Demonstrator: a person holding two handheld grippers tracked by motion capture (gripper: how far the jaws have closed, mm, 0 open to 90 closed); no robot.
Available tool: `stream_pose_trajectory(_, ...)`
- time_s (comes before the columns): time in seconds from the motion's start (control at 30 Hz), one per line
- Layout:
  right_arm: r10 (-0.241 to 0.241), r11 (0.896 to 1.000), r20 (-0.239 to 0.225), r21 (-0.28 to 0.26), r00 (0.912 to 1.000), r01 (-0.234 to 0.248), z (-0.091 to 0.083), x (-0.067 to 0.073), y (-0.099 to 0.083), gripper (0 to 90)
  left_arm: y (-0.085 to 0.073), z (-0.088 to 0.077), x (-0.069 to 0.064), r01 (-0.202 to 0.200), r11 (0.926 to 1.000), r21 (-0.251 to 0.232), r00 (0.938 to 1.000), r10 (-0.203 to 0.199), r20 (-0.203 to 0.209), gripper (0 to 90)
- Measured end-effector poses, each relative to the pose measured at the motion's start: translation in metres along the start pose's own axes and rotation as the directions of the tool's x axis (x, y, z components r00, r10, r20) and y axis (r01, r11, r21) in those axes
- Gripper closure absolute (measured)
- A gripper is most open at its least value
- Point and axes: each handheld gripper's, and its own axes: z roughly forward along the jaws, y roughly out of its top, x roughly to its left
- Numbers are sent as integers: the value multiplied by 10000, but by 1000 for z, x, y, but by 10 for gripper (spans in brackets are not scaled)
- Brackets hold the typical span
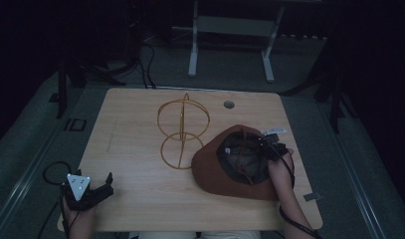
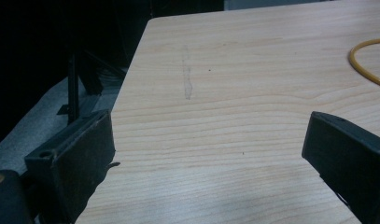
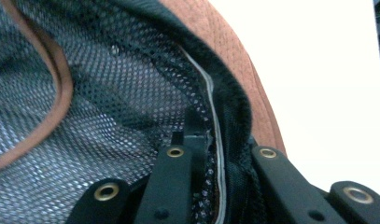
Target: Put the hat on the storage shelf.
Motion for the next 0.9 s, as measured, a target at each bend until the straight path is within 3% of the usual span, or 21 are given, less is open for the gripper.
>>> stream_pose_trajectory(0.27,722,9927,-380,-936,9967,-754,-26,-9,5,843,0,0,2,264,9996,-126,9996,-262,139,32)
stream_pose_trajectory(0.5,802,9836,-430,-1583,9959,-860,-53,-19,10,842,0,-1,4,265,9996,-7,9996,-265,137,38)
stream_pose_trajectory(0.6,812,9748,-478,-2043,9956,-893,-68,-21,10,842,-1,-1,4,224,9997,-48,9997,-224,40,38)
stream_pose_trajectory(0.67,864,9687,-515,-2289,9949,-960,-76,-23,10,842,-1,-1,6,448,9988,-197,9989,-446,114,38)
stream_pose_trajectory(0.73,872,9626,-559,-2524,9946,-986,-86,-25,11,842,0,-1,9,840,9964,-111,9962,-837,243,38)
stream_pose_trajectory(0.8,867,9572,-621,-2714,9943,-1005,-96,-27,13,843,2,-1,10,1117,9934,276,9918,-1131,593,38)
stream_pose_trajectory(0.9,836,9462,-643,-3080,9944,-994,-111,-29,19,842,6,-3,6,840,9939,710,9921,-901,872,39)
